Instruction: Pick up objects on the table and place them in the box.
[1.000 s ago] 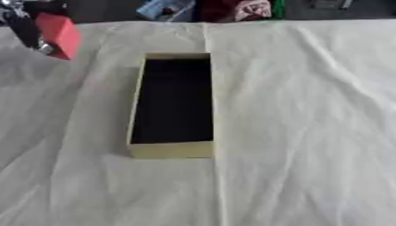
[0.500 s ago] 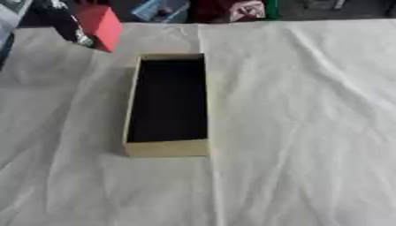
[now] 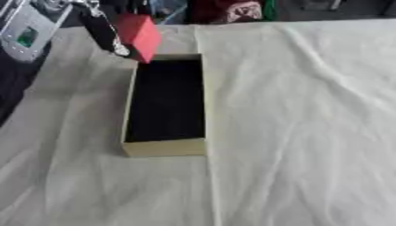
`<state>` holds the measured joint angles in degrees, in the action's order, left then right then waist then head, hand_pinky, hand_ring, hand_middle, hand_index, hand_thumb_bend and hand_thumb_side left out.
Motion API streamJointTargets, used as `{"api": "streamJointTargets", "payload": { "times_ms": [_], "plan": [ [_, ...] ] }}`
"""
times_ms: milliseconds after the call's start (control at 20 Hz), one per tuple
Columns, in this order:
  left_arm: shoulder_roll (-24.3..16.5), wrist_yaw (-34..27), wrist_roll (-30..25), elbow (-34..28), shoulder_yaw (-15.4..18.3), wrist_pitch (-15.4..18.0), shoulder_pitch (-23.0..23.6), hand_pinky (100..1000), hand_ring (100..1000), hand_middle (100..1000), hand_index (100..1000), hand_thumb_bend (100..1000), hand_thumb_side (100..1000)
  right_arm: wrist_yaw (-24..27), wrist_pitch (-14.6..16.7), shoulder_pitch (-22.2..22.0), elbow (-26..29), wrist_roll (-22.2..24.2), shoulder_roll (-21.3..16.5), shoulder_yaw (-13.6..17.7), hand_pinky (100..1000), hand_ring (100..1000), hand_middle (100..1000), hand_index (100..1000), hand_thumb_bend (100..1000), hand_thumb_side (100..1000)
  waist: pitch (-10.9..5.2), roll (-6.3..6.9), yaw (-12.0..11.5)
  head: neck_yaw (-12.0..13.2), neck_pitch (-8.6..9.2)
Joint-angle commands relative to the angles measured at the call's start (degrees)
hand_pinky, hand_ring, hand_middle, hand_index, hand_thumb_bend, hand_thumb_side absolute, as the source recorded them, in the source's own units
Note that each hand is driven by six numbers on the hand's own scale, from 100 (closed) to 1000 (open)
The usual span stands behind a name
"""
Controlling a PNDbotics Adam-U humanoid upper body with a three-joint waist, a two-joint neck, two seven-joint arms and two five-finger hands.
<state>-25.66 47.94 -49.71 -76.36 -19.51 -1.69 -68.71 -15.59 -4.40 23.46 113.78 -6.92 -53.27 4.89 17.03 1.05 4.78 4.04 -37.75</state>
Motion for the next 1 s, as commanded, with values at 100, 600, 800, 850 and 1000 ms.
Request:
{"api": "streamJointTargets", "payload": {
  "times_ms": [100, 600, 800, 850, 1000],
  "plan": [
    [0.3, -1.9, 0.2, -1.6, -0.7, -0.8, -1.5, 672, 669, 637, 678, 225, 100, 0.3, 0.0, 0.9, 0.8, 0.1, -2.0, 0.5, 876, 866, 873, 847, 100, 446, -2.03, 0.74, 0.0, -0.1, -0.60],
    [2.7, -4.7, 0.7, -1.3, -4.0, -3.7, -1.0, 689, 700, 703, 728, 344, 100, 0.4, 0.3, 1.6, 0.8, 0.4, -1.9, 0.4, 877, 866, 873, 847, 100, 446, -1.68, 0.92, 0.3, -0.4, -0.95],
    [2.9, -5.2, -1.3, 0.2, -4.4, -2.4, -0.5, 732, 752, 757, 781, 515, 100, 0.4, 0.2, 1.6, 0.8, 0.3, -1.9, 0.4, 877, 867, 873, 847, 100, 447, -1.55, 1.09, 0.3, -0.6, -0.99],
    [2.9, -5.3, -1.6, 0.5, -4.3, -2.1, -0.5, 744, 764, 770, 795, 558, 100, 0.4, 0.2, 1.6, 0.8, 0.3, -1.9, 0.5, 877, 867, 873, 847, 100, 447, -1.52, 1.13, 0.4, -0.6, -0.98],
    [2.8, -4.5, -2.2, 1.5, -4.6, -0.8, -0.2, 790, 808, 806, 838, 681, 100, 0.4, 0.2, 1.5, 0.8, 0.2, -1.9, 0.5, 877, 867, 873, 847, 100, 447, -1.44, 1.20, 0.4, -0.6, -0.96]
  ]
}}
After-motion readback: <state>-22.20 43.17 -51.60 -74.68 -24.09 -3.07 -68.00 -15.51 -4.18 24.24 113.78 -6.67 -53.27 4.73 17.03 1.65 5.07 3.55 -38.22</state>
